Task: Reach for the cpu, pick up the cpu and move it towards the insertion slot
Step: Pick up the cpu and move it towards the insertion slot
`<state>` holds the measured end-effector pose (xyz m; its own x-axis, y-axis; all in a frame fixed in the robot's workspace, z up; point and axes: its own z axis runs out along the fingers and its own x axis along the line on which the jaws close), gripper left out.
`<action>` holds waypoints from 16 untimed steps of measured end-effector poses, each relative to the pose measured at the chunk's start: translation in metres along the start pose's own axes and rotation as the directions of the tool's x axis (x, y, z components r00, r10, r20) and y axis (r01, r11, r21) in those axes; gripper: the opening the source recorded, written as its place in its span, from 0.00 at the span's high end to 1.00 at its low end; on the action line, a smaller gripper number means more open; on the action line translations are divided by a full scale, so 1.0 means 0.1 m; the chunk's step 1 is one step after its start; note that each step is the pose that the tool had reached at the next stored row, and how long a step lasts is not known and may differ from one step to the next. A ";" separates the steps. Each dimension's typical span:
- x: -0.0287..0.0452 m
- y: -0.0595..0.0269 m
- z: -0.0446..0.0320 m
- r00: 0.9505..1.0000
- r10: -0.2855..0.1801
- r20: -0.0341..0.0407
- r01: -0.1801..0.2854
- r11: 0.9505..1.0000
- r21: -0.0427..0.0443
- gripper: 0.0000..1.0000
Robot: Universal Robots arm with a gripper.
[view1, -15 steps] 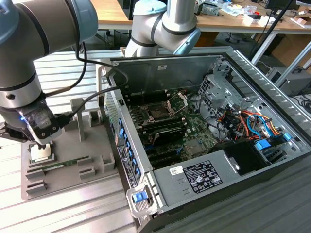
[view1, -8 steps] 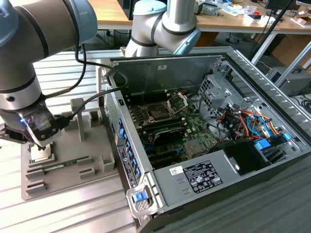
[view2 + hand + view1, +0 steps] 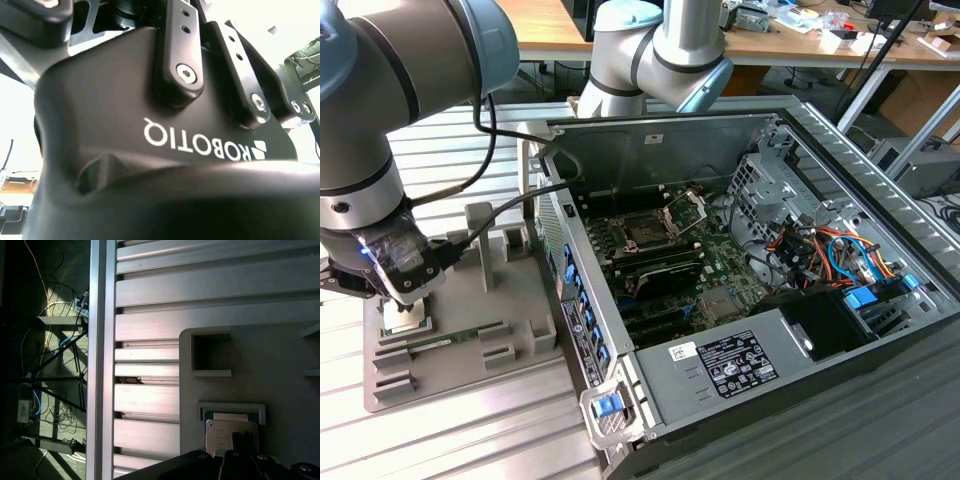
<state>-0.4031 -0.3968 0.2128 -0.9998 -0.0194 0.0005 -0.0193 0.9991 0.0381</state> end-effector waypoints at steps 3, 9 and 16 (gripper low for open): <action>0.008 -0.003 0.017 1.000 0.000 0.000 0.000 1.000 0.000 0.89; 0.013 -0.006 0.043 1.000 0.000 0.000 0.000 1.000 0.000 0.89; 0.020 -0.008 0.073 1.000 0.000 0.000 0.000 1.000 0.000 0.89</action>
<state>-0.4051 -0.3974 0.2054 -0.9998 -0.0195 0.0003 -0.0194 0.9991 0.0382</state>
